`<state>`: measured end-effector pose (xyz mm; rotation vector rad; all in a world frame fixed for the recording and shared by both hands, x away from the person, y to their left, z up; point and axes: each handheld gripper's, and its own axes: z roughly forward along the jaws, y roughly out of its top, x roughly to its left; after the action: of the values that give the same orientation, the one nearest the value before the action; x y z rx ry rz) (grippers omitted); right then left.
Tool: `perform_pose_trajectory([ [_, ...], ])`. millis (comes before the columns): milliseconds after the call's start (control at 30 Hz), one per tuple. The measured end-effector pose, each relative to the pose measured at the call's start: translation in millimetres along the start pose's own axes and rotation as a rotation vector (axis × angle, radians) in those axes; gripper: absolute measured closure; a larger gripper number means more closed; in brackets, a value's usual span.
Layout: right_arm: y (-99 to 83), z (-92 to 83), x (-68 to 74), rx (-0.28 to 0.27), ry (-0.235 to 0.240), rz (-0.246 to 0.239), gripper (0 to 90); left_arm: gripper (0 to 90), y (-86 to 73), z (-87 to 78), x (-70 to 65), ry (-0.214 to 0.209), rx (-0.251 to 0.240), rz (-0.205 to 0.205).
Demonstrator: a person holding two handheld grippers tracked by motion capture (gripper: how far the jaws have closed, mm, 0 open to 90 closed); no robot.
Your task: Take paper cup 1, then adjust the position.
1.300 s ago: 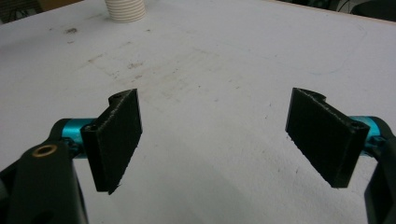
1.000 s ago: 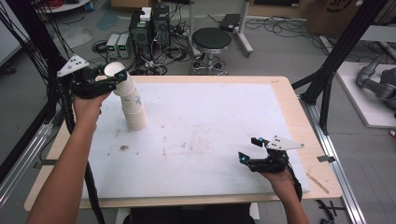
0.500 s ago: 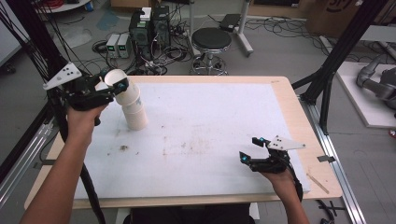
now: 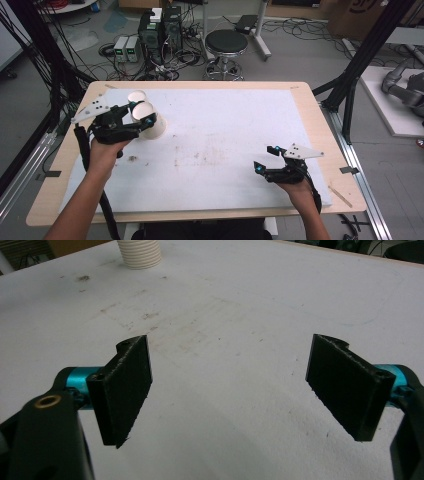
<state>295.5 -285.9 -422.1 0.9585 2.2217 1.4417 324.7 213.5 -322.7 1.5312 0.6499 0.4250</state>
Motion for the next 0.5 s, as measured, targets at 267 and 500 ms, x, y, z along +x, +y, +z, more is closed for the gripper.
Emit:
perform_pose_trajectory([
  [267,-0.9,-1.2,2.1,0.010,0.010,-0.010,20.4,35.1,-14.8,10.0,-6.4,-0.029,0.032,-0.006],
  [500,0.2,-1.6,3.1,0.007,0.014,-0.012,20.3,35.1,-24.1,16.9,-12.4,-0.061,0.052,-0.003],
])
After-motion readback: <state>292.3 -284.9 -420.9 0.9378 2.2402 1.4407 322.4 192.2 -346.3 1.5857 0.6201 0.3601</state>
